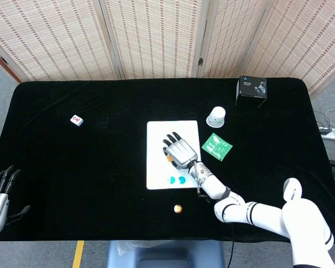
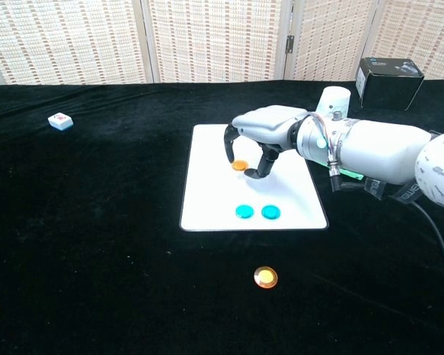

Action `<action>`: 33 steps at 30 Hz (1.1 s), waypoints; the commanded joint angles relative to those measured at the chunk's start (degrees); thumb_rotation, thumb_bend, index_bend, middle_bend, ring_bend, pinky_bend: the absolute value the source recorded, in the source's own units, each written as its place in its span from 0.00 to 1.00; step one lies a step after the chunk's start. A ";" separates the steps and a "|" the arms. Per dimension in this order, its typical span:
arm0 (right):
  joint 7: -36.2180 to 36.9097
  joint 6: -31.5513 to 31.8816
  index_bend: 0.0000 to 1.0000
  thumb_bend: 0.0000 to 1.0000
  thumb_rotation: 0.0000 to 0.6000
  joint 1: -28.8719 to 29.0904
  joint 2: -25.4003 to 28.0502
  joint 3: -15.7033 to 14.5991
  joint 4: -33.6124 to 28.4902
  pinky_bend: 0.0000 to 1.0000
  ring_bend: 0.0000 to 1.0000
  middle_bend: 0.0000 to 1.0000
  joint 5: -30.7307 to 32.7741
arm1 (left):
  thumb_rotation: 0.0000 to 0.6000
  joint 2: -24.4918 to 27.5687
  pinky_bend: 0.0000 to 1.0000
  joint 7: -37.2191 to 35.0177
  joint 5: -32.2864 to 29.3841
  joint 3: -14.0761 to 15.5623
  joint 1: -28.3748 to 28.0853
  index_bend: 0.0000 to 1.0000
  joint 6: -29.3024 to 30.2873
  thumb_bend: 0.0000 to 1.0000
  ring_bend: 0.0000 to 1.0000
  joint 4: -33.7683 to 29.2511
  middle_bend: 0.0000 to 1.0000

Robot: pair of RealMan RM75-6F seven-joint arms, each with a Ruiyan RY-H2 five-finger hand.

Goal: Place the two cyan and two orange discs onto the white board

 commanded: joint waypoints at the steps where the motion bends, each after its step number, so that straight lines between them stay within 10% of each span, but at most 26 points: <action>1: 0.21 0.25 0.18 0.44 1.00 -0.02 0.54 -0.39 -0.42 0.00 0.01 0.16 -0.01 | 1.00 -0.03 0.00 0.01 -0.03 0.03 -0.02 0.05 -0.11 0.22 0.01 0.07 0.02; 6: 1.44 2.13 0.11 0.44 1.00 -1.37 2.87 -1.38 -3.28 0.00 0.01 0.15 -1.28 | 1.00 -0.11 0.00 -0.11 0.15 0.00 -0.07 0.05 -0.04 0.23 0.01 0.17 0.02; 19: 15.08 14.26 0.35 0.44 1.00 -11.35 16.40 -12.92 -20.08 0.00 0.01 0.15 -24.25 | 1.00 -0.03 0.00 0.07 0.97 0.11 -0.06 0.05 0.48 0.22 0.01 -0.43 0.02; 33: 14.42 18.02 0.35 0.44 1.00 -14.47 15.39 -20.56 -18.97 0.00 0.01 0.14 -37.27 | 1.00 0.88 0.00 0.57 2.16 0.38 0.19 0.05 1.49 0.22 0.01 -2.05 0.02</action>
